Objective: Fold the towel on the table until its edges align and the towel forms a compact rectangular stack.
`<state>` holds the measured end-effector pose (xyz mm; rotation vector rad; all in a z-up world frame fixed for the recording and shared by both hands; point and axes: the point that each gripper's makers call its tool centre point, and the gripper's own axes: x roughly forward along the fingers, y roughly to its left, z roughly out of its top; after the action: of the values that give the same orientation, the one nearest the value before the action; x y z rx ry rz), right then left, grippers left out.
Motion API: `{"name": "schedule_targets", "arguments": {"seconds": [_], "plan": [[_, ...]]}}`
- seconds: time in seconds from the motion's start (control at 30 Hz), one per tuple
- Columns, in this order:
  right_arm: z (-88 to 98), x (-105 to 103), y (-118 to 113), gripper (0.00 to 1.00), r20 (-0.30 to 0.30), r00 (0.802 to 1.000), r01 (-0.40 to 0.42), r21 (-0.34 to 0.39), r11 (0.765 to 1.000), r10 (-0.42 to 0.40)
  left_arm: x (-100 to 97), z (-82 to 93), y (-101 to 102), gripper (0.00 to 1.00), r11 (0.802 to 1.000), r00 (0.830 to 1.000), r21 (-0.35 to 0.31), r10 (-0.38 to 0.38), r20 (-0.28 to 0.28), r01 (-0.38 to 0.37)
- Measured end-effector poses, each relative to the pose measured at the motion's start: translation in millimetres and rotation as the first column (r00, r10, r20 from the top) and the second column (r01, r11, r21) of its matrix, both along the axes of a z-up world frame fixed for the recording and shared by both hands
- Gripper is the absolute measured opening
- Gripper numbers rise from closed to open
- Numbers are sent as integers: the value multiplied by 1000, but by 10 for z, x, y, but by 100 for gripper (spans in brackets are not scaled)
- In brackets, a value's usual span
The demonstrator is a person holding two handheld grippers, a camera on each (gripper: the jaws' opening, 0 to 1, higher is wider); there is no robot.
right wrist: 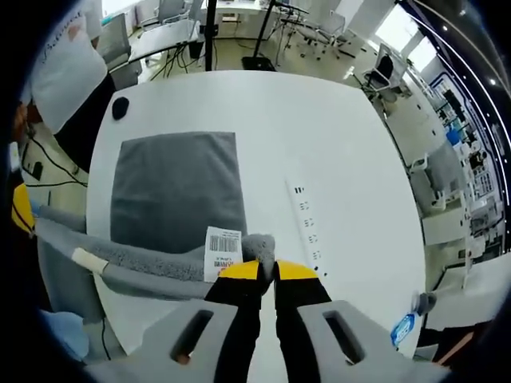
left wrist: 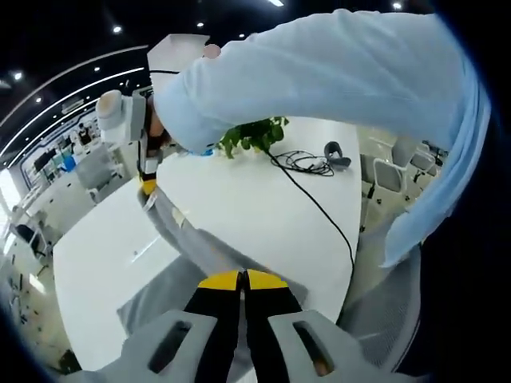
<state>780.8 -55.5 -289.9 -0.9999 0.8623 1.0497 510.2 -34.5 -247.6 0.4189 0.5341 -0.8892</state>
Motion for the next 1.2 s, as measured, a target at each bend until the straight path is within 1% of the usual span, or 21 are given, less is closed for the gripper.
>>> {"name": "schedule_targets", "arguments": {"seconds": [0.23, 0.3, 0.33, 0.47, 0.6, 0.67, 0.73, 0.87, 0.9, 0.93, 1.0, 1.1, 1.2], "plan": [[-48, -21, 146, 3, -4, 1000, -12, -2, 1000, 12, 30, -44, 127, 0, 1000, 1000, 2, 19, -8, -19], [-75, 22, 181, 3, -6, 1000, -18, -6, 1000, 18, 35, -81, 155, 0, 1000, 1000, 4, 25, -15, -25], [-96, -11, 192, 3, -8, 1000, -21, -6, 1000, 21, 37, -104, 176, 0, 1000, 999, 7, 28, -18, -28], [-171, -39, 262, 3, -18, 999, -27, -11, 1000, 27, 39, -166, 230, 0, 999, 999, 9, 36, -28, -36], [-248, 73, 367, 3, -26, 999, -40, -17, 999, 40, 42, -224, 293, 0, 999, 998, 9, 47, -38, -47], [-277, 4, 414, 3, -28, 999, -47, -18, 999, 46, 49, -260, 359, 0, 998, 997, 9, 59, -44, -58], [-307, -18, 469, 3, -32, 998, -53, -19, 998, 52, 55, -285, 419, 0, 998, 996, 9, 69, -50, -68], [-383, 28, 591, 3, -41, 997, -65, -21, 998, 64, 63, -320, 563, 0, 995, 994, 12, 95, -56, -94], [-394, 5, 627, 3, -43, 997, -69, -20, 997, 68, 62, -326, 604, 0, 995, 993, 15, 101, -57, -101], [-396, -37, 664, 3, -45, 996, -72, -18, 997, 71, 62, -328, 637, 0, 994, 993, 16, 106, -57, -106], [-406, 7, 738, 3, -46, 996, -79, -14, 997, 78, 57, -327, 708, 0, 993, 991, 14, 119, -60, -119], [-396, 6, 871, 3, -43, 995, -95, -6, 995, 95, 43, -326, 797, 0, 991, 989, 12, 137, -62, -137], [-392, -12, 957, 3, -39, 993, -108, -4, 994, 108, 37, -325, 871, 0, 988, 986, 7, 152, -64, -152]]}}
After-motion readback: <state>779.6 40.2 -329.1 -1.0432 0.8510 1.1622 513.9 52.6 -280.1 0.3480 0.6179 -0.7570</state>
